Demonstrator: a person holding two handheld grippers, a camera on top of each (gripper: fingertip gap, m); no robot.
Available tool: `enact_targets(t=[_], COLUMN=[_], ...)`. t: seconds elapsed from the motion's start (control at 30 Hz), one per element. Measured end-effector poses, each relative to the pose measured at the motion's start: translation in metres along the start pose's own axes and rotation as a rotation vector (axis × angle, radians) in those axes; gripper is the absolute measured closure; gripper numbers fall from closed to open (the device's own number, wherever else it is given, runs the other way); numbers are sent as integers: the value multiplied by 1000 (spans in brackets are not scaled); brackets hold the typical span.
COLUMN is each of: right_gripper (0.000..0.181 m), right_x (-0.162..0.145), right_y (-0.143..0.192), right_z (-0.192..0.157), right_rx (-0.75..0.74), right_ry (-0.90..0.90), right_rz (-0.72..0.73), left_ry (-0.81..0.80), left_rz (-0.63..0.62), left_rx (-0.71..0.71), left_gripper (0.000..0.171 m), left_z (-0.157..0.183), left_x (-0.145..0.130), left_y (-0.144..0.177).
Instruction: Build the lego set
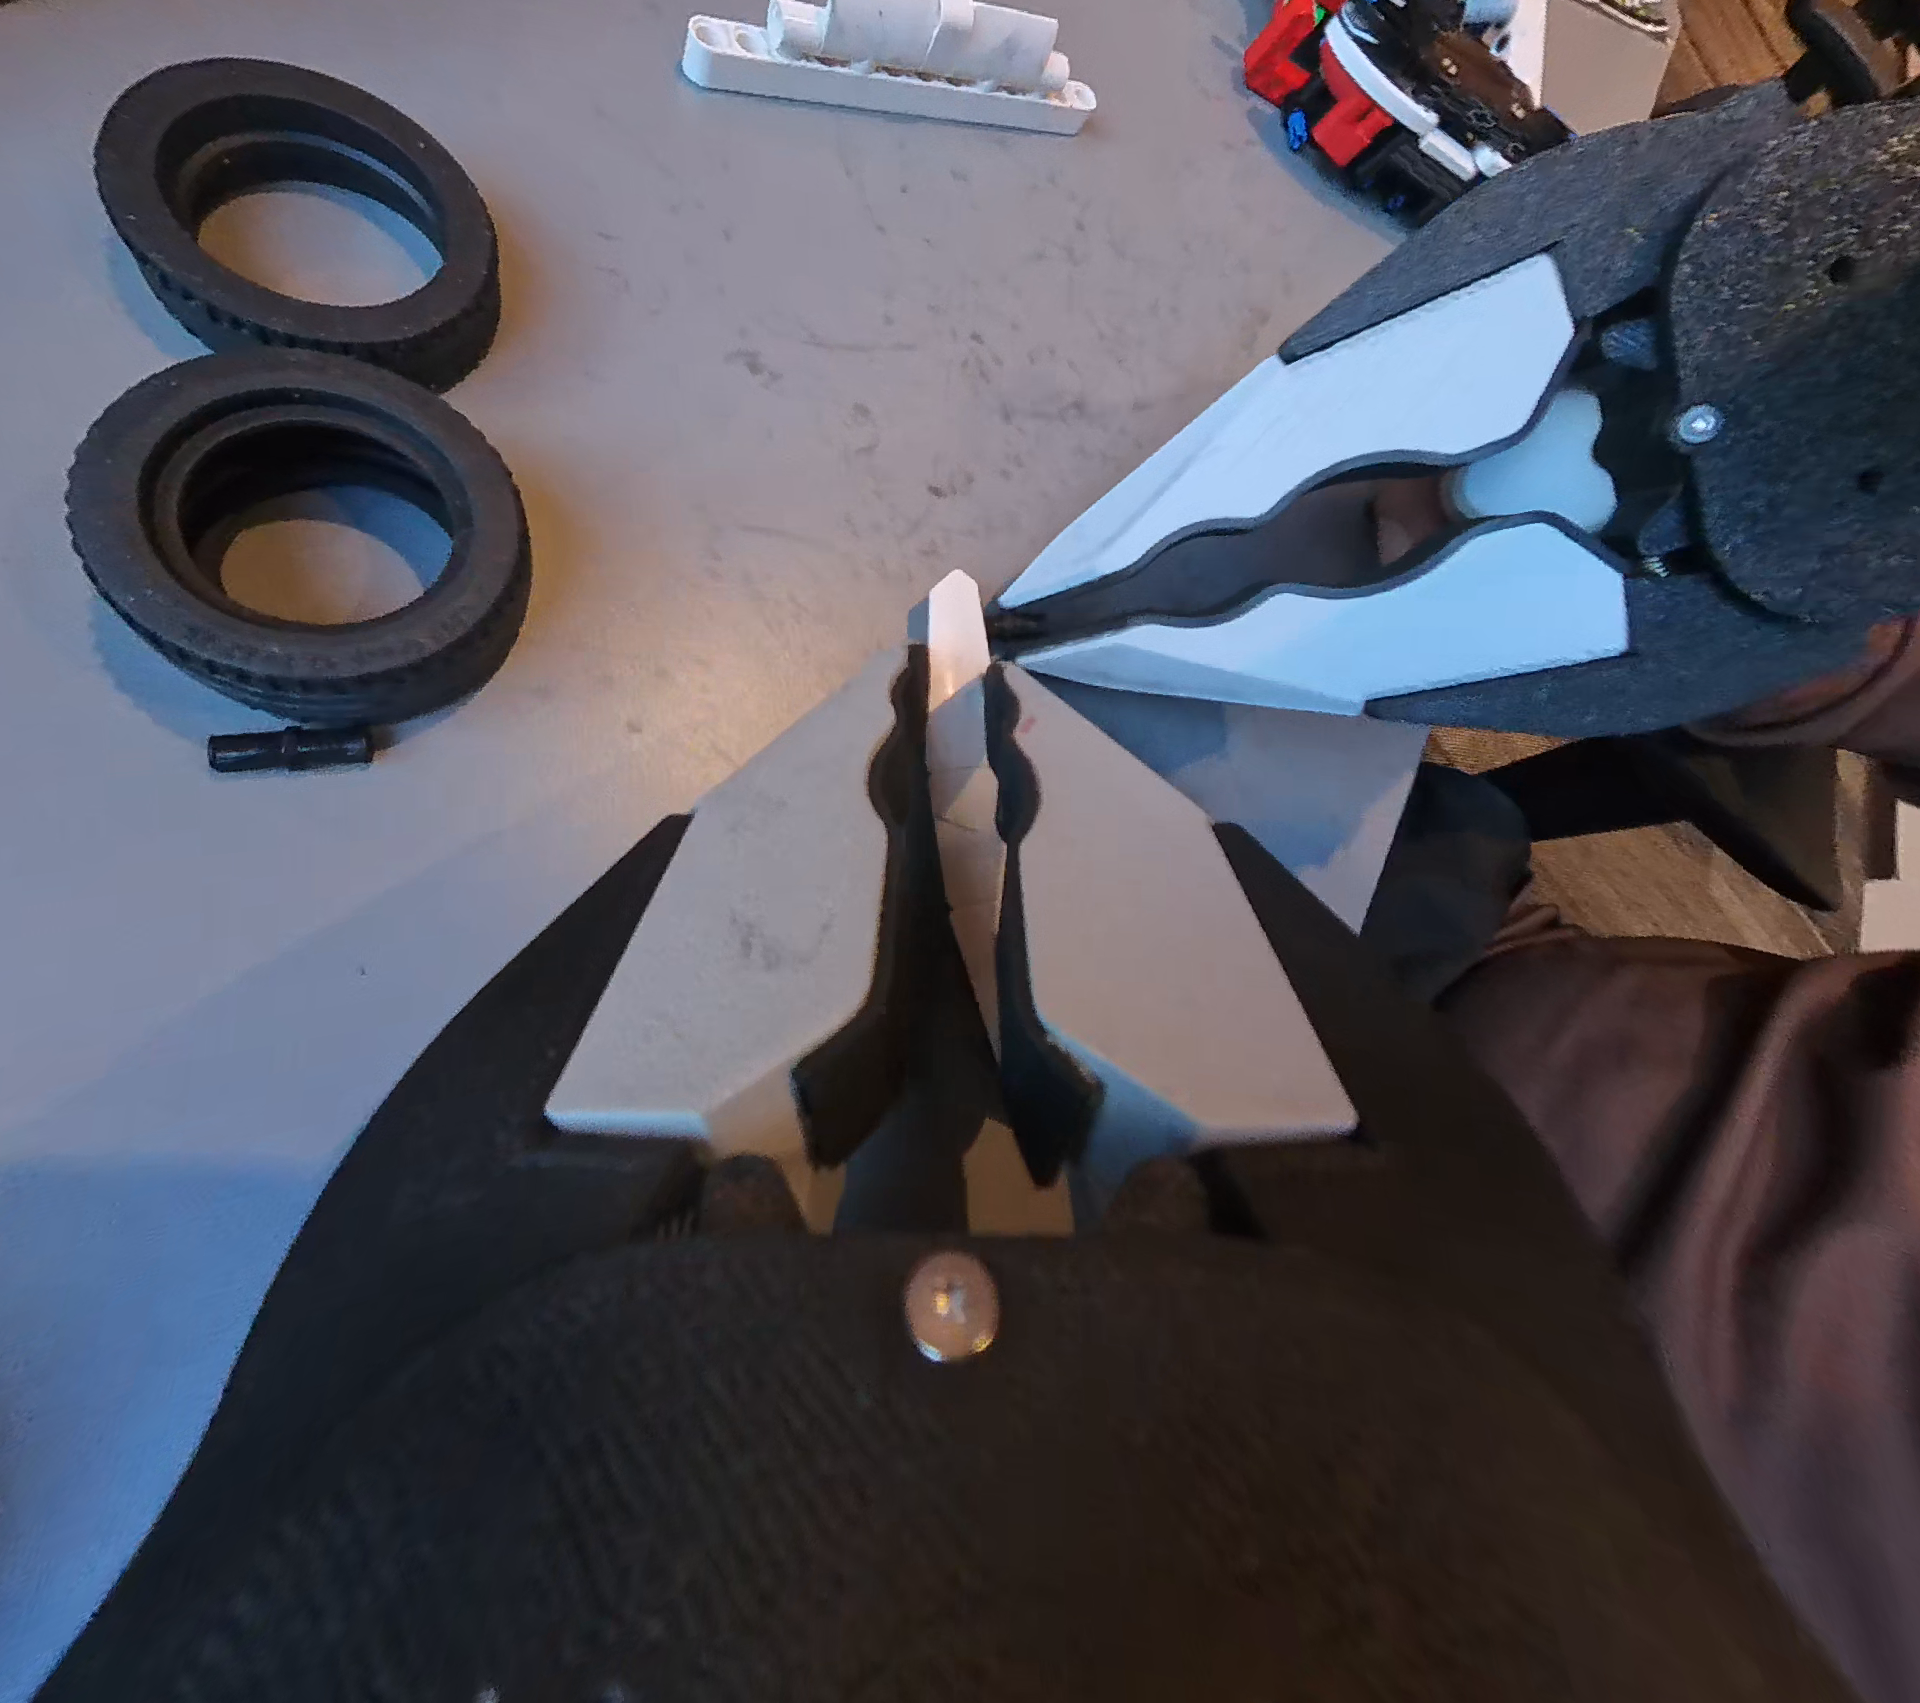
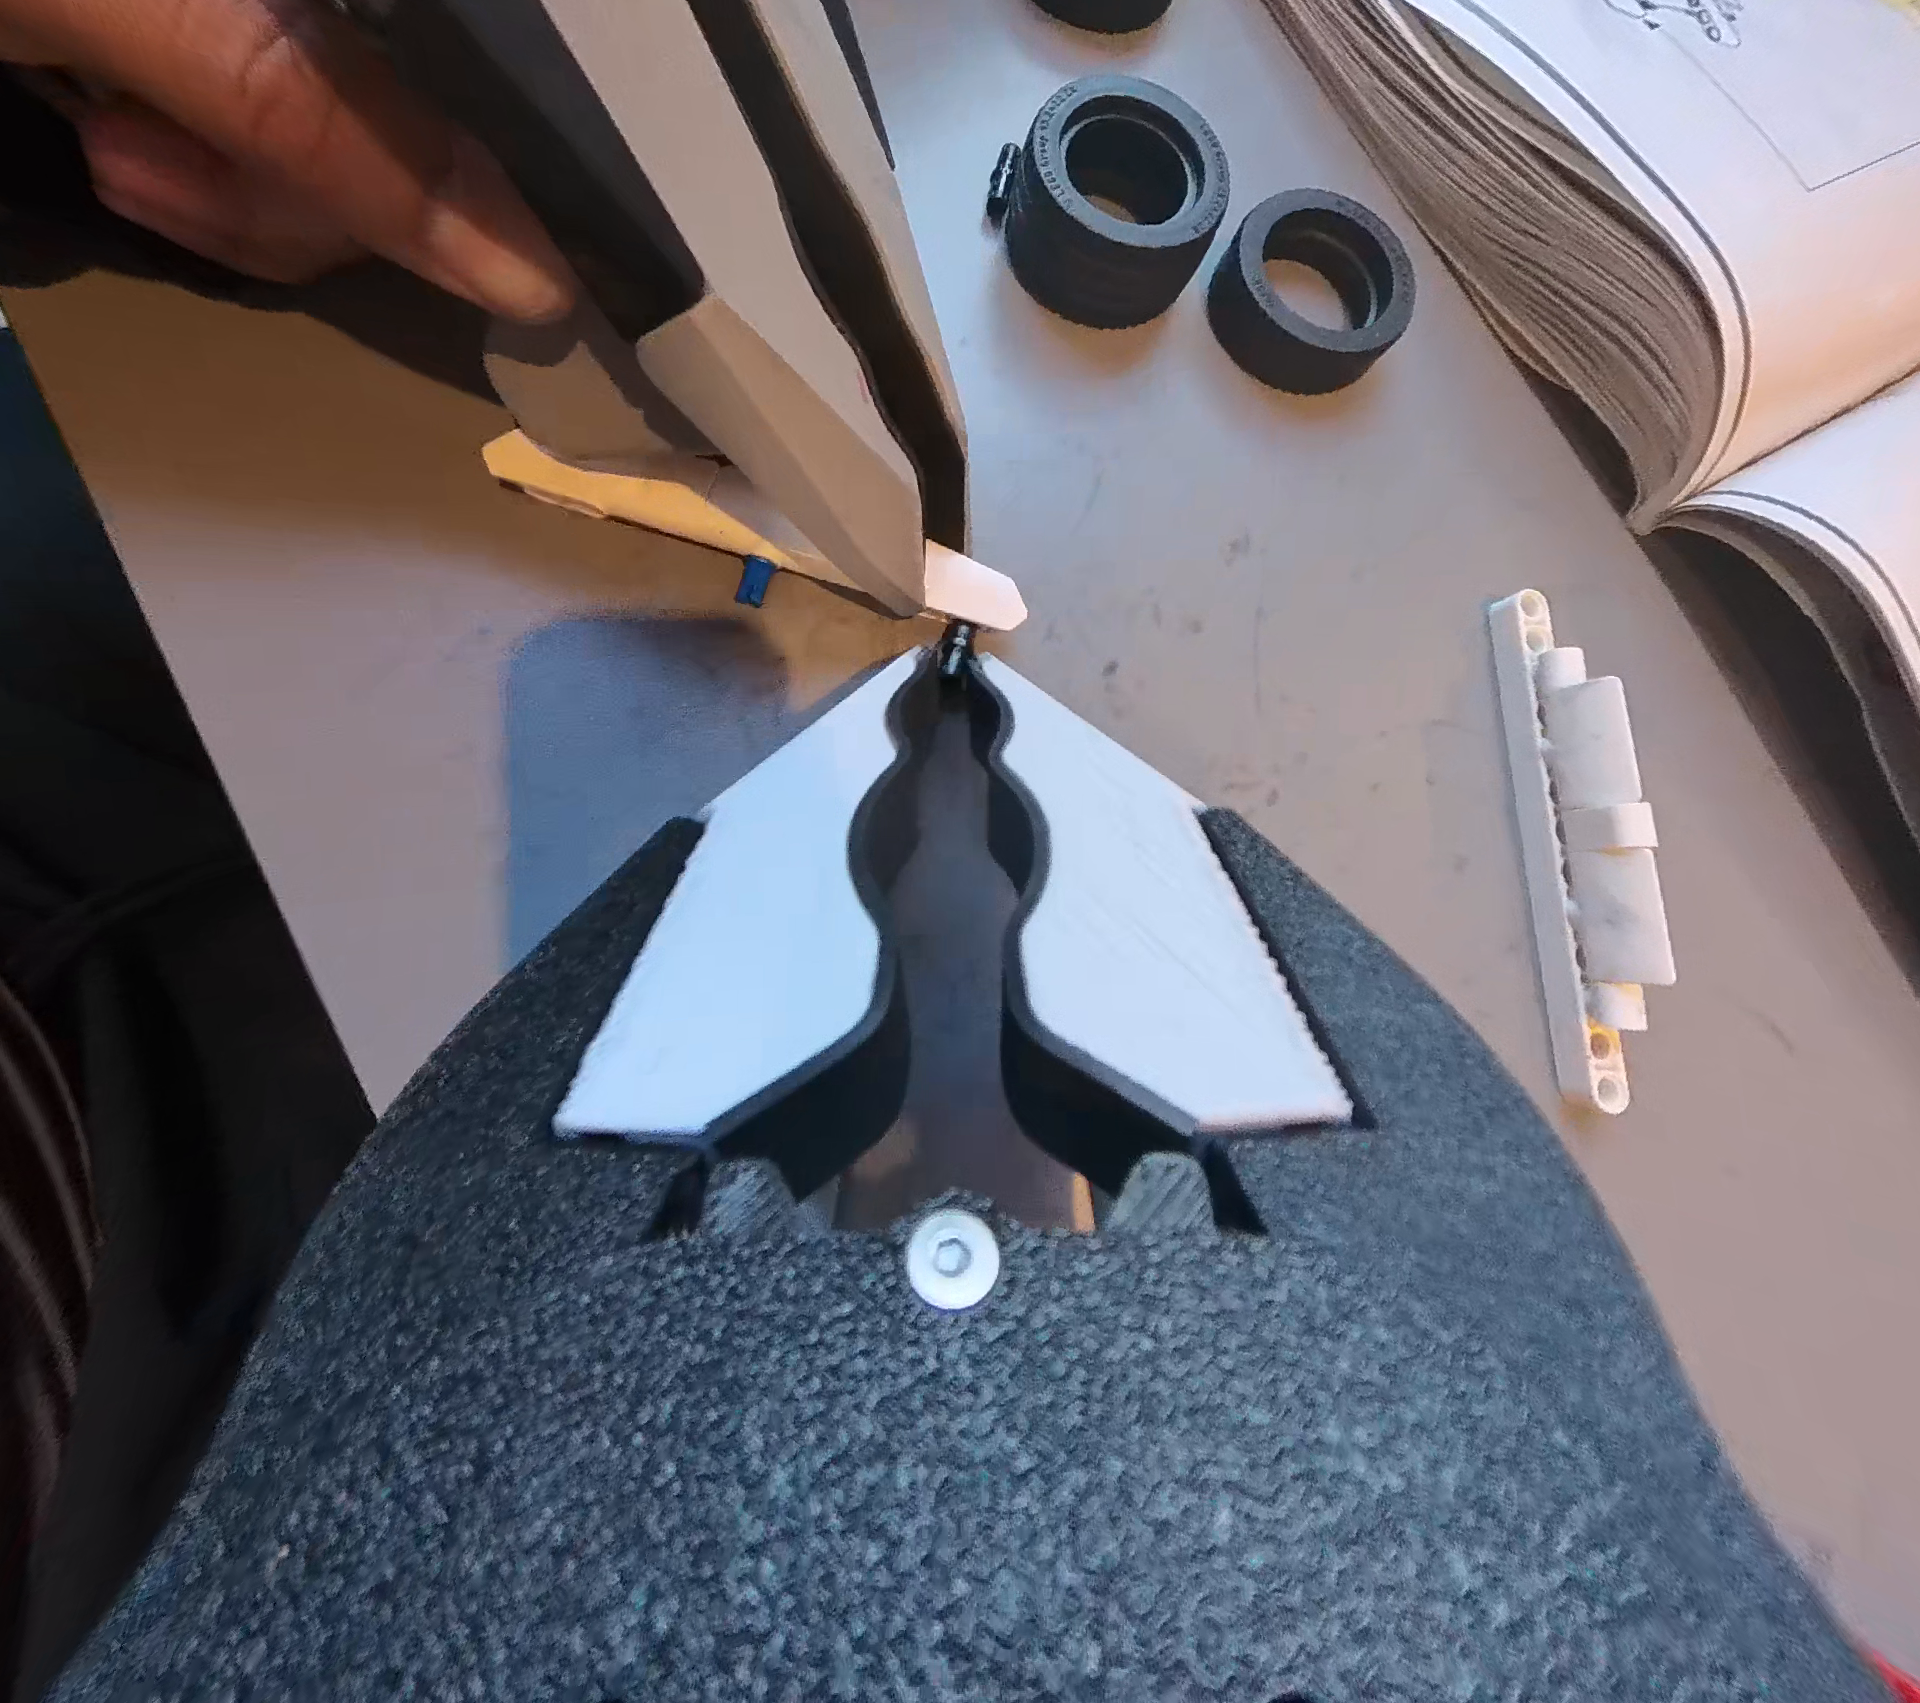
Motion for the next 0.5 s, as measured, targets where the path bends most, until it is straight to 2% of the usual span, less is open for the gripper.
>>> enact_targets(t=[0.2, 0.5], right_gripper=[169, 166], right_x=[-4, -10], right_y=[3, 8], right_z=[2, -1], right_rx=[2, 21], right_ry=[15, 46], right_rz=[10, 13], left_ry=[-20, -37], left_rz=[-18, -27], left_rx=[-27, -47], left_gripper=[163, 163], left_z=[1, 2], left_x=[0, -1], left_y=[0, 0])
Point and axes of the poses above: each gripper's, where its closed fingertips meet, y back along the fingers, x out of its top, z = x × y across the jaws, the point moved 5 cm from there along y, back along the fingers, and after that the axes turned 14 degrees about -z, right-handed, at the moved point
